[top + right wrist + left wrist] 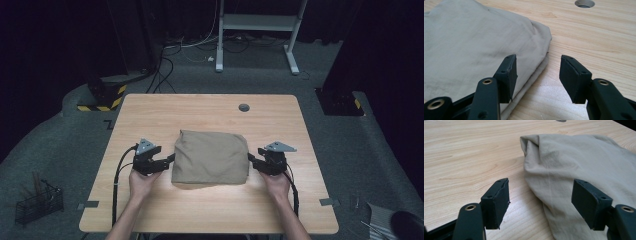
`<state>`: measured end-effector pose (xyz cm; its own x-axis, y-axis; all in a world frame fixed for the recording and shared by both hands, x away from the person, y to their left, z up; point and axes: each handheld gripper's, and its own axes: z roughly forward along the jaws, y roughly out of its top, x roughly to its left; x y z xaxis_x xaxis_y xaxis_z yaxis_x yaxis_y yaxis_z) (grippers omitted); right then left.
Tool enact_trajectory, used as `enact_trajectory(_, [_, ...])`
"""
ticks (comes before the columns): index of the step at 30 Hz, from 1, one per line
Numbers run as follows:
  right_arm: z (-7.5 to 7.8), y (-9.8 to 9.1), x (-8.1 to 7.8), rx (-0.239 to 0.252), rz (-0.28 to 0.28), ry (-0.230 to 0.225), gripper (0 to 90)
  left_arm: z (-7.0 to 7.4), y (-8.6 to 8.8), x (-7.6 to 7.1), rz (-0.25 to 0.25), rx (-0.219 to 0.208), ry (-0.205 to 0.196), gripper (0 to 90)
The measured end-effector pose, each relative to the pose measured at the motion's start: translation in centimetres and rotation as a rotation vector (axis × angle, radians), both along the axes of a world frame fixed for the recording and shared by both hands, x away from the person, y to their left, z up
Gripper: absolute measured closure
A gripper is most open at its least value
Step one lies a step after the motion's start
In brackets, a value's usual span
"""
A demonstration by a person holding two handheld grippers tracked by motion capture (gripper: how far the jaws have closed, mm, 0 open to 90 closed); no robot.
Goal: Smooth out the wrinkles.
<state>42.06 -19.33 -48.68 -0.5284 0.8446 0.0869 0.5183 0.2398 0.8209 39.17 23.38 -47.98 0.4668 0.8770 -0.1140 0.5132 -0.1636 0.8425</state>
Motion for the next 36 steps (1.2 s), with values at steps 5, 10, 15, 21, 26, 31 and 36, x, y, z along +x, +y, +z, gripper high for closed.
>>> enact_trajectory(5, [0.2,-0.4,-0.5,0.011,-0.007,-0.001,47.9,-0.1,0.6,-0.6,0.01,0.001,0.0,30.0])
enact_trajectory(10, [0.3,-0.6,-1.0,0.017,-0.007,-0.005,47.9,-0.5,1.3,-1.2,0.028,-0.015,0.001,30.0])
enact_trajectory(15, [0.5,-0.8,-1.7,0.023,-0.006,-0.011,47.9,-0.5,1.7,-1.8,0.034,-0.014,-0.002,29.8])
enact_trajectory(21, [0.4,-1.3,-2.6,0.031,-0.013,-0.013,47.9,-0.8,2.3,-2.7,0.041,-0.018,0.004,29.7])
enact_trajectory(26, [0.3,-1.5,-3.1,0.015,-0.013,-0.017,47.9,-1.0,2.6,-3.3,0.05,-0.016,0.001,29.7])
enact_trajectory(31, [-0.2,-1.8,-3.6,0.011,-0.018,-0.006,47.9,-1.4,2.9,-3.8,0.059,-0.008,0.011,29.3])
enact_trajectory(36, [-0.6,-2.2,-4.2,-0.009,-0.032,-0.001,47.8,-1.9,3.1,-4.3,0.07,-0.005,0.016,29.2])
